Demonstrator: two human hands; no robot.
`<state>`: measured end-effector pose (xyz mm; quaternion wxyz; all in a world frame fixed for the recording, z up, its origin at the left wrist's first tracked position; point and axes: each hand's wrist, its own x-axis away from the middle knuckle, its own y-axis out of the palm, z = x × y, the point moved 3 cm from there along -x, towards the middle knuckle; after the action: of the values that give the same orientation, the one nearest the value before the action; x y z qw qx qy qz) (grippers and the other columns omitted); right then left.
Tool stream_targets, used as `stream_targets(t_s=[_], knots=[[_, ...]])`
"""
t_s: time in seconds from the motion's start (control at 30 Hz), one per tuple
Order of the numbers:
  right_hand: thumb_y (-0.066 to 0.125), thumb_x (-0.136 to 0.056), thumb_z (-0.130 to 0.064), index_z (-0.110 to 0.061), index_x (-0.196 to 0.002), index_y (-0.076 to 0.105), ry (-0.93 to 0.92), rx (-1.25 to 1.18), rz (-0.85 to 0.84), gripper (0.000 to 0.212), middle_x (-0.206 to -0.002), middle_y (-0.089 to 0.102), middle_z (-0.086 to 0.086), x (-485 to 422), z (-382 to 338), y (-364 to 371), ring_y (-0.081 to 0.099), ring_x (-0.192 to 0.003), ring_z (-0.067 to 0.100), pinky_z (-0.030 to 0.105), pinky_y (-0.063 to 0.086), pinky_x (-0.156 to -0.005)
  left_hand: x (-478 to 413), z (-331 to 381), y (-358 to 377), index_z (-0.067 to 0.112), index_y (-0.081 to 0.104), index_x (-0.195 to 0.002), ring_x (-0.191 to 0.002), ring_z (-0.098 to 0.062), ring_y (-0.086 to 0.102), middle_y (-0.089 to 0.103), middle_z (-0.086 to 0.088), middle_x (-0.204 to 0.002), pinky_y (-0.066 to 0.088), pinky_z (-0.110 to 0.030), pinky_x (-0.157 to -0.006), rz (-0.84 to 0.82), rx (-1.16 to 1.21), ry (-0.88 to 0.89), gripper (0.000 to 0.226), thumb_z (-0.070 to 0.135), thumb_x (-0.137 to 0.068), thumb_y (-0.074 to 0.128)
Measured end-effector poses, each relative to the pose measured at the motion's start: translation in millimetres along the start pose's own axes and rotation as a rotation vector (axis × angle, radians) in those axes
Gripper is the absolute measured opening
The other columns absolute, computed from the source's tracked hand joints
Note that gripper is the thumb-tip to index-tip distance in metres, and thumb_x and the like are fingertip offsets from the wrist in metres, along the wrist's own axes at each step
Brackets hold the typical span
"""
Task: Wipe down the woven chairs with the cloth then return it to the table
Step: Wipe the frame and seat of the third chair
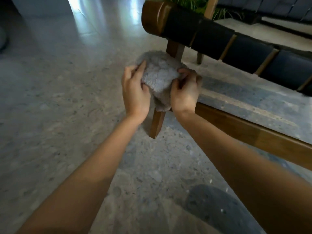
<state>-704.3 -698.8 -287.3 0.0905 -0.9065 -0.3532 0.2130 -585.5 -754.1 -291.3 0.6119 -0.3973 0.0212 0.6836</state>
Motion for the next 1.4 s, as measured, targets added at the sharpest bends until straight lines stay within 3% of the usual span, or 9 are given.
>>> stream_targets(t_s=[0.2, 0.37, 0.47, 0.67, 0.77, 0.97, 1.07, 1.27, 1.4], knots=[[0.032, -0.103, -0.019, -0.023, -0.152, 0.015, 0.128, -0.023, -0.317, 0.052, -0.116, 0.056, 0.003, -10, 13, 12, 0.055, -0.08, 0.002, 0.008, 0.04, -0.068, -1, 5, 33, 0.01, 0.034, -0.146, -0.133, -0.015, 0.04, 0.045, -0.006, -0.144, 0.035, -0.016, -0.106, -0.393, 0.566, -0.282, 0.057, -0.009, -0.092, 0.038], [0.035, -0.103, -0.02, -0.02, -0.15, 0.023, -0.009, -0.025, -0.195, 0.049, -0.138, 0.049, 0.007, -39, 2, 8, 0.045, -0.093, -0.002, 0.0, 0.037, -0.072, -30, 23, 33, 0.006, 0.025, -0.147, -0.134, -0.016, 0.038, 0.041, -0.012, -0.145, 0.037, -0.003, -0.093, -0.474, 0.635, -0.133, 0.065, -0.013, -0.088, 0.044], [0.032, -0.103, -0.017, -0.017, -0.15, 0.023, -0.039, -0.042, -0.176, 0.047, -0.131, 0.054, 0.009, -46, -5, 9, 0.047, -0.076, -0.007, -0.004, 0.037, -0.062, -41, 28, 38, 0.005, 0.022, -0.148, -0.138, -0.019, 0.032, 0.035, -0.013, -0.149, 0.034, -0.022, -0.109, -0.478, 0.576, -0.068, 0.066, -0.009, -0.088, 0.047], [0.04, -0.1, -0.007, -0.006, -0.143, 0.034, -0.2, -0.069, -0.227, 0.043, -0.101, 0.063, -0.002, 0, 8, 10, 0.058, -0.079, -0.007, 0.01, 0.048, -0.071, -17, -8, 42, -0.002, 0.041, -0.135, -0.122, -0.018, 0.048, 0.052, -0.005, -0.125, 0.034, -0.004, -0.095, -0.422, 0.423, -0.012, 0.05, -0.007, -0.087, 0.053], [0.051, -0.095, -0.003, -0.001, -0.142, 0.04, -0.282, 0.035, -0.184, 0.049, -0.127, 0.06, 0.014, 26, 23, 7, 0.061, -0.11, 0.018, 0.034, 0.049, -0.095, 15, -32, 38, 0.007, 0.046, -0.13, -0.12, -0.02, 0.051, 0.052, -0.004, -0.122, 0.039, -0.02, -0.101, -0.498, 0.468, -0.008, 0.05, 0.001, -0.081, 0.057], [0.057, -0.083, 0.015, 0.002, -0.13, 0.054, -0.366, 0.091, -0.043, 0.048, -0.136, 0.053, 0.015, 56, 43, 15, 0.056, -0.122, 0.023, 0.031, 0.046, -0.102, 47, -60, 34, -0.004, 0.041, -0.135, -0.124, -0.033, 0.048, 0.05, -0.014, -0.129, 0.04, -0.023, -0.099, -0.68, 0.556, -0.318, 0.054, -0.024, -0.084, 0.038], [0.058, -0.078, 0.017, 0.002, -0.119, 0.064, -0.393, 0.144, -0.014, 0.043, -0.129, 0.059, 0.012, 61, 52, 17, 0.062, -0.109, 0.013, 0.016, 0.048, -0.093, 53, -65, 31, 0.018, 0.054, -0.123, -0.119, -0.025, 0.052, 0.056, -0.014, -0.129, 0.041, -0.036, -0.102, -0.753, 0.622, -0.547, 0.039, 0.011, -0.085, 0.047], [0.063, -0.075, 0.015, 0.001, -0.11, 0.069, -0.278, 0.157, 0.067, 0.038, -0.115, 0.067, 0.011, 77, 69, 24, 0.067, -0.094, 0.012, 0.011, 0.045, -0.088, 64, -75, 38, 0.012, 0.044, -0.138, -0.125, -0.012, 0.049, 0.054, 0.002, -0.131, 0.038, -0.024, -0.105, -0.713, 0.465, -0.343, 0.045, 0.009, -0.095, 0.053], [0.069, -0.081, 0.001, -0.011, -0.106, 0.074, 0.117, 0.043, 0.133, 0.028, -0.1, 0.074, 0.005, 79, 87, 29, 0.069, -0.086, 0.005, 0.025, 0.055, -0.086, 68, -85, 48, 0.007, 0.041, -0.14, -0.127, -0.014, 0.048, 0.053, -0.006, -0.136, 0.036, -0.034, -0.11, -0.719, 0.385, -0.315, 0.048, 0.005, -0.094, 0.052]])
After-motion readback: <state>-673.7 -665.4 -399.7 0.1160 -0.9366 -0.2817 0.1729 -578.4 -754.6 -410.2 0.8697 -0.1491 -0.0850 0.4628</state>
